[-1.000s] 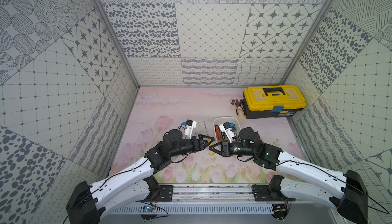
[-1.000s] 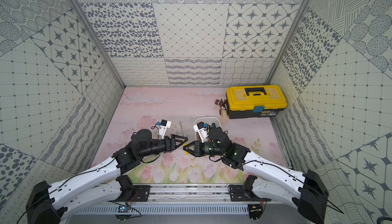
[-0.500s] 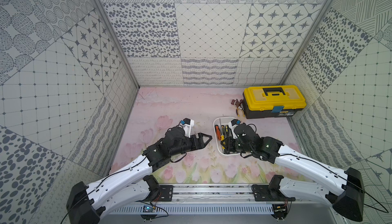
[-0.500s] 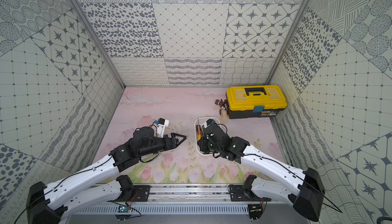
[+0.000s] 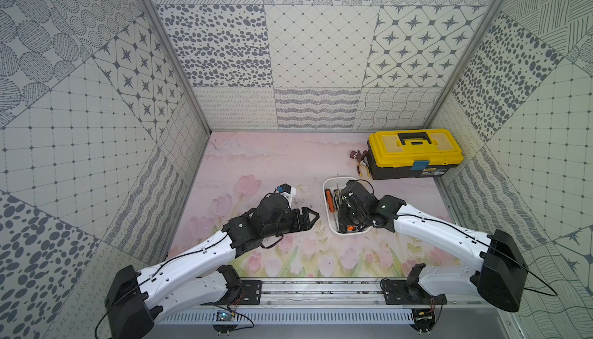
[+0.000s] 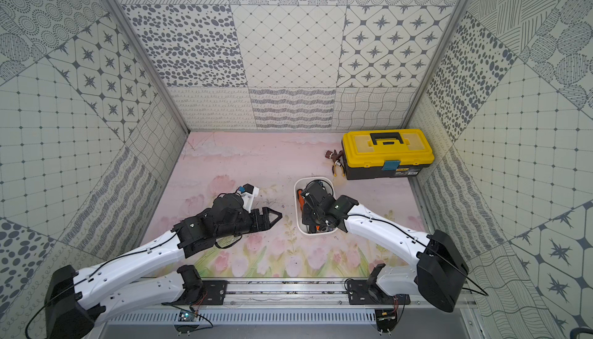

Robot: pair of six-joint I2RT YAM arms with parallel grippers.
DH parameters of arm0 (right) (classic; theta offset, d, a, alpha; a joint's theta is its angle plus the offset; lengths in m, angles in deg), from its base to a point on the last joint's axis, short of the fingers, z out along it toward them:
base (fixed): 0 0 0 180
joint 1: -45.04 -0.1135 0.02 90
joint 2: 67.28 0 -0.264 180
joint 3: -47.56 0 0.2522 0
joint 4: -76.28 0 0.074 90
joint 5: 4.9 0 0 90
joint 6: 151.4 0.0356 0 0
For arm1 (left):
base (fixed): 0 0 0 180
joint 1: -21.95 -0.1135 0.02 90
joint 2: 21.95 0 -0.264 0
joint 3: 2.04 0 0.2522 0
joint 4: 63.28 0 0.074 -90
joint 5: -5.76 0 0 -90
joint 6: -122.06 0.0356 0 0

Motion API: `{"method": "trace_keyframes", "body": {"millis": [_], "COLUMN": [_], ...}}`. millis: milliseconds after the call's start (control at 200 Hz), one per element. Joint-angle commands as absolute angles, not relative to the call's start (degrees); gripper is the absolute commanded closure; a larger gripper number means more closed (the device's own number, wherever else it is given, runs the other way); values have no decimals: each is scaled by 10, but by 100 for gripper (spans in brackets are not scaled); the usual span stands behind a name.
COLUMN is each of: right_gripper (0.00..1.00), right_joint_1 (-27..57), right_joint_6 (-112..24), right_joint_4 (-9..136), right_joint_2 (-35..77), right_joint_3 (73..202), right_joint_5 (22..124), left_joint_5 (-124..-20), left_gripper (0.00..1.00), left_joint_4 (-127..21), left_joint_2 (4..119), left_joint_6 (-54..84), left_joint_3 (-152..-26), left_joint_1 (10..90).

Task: Put the screwdriver on the desktop into the storage box
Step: Place the screwdriver in the storage box.

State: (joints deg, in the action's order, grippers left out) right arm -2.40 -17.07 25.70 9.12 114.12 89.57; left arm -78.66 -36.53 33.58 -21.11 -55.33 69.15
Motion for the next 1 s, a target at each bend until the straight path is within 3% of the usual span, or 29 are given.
{"method": "trace_keyframes", "body": {"millis": [0, 470, 996], "right_gripper": [100, 100, 100], "right_joint_1": [-14, -29, -82], "right_joint_6": [-201, -238, -224], "right_joint_4": [285, 333, 362], "right_joint_2": [124, 232, 277], "right_joint_3": [1169, 1175, 1193], "right_joint_5": [904, 837, 808], "left_joint_5": [-806, -808, -808], "left_gripper": [14, 13, 14], "left_joint_4": [-352, -363, -365], "left_joint_2": [332, 338, 343], "left_joint_6": [-193, -193, -195], "left_joint_3": [-554, -549, -547], "left_joint_1": [696, 696, 696]}}
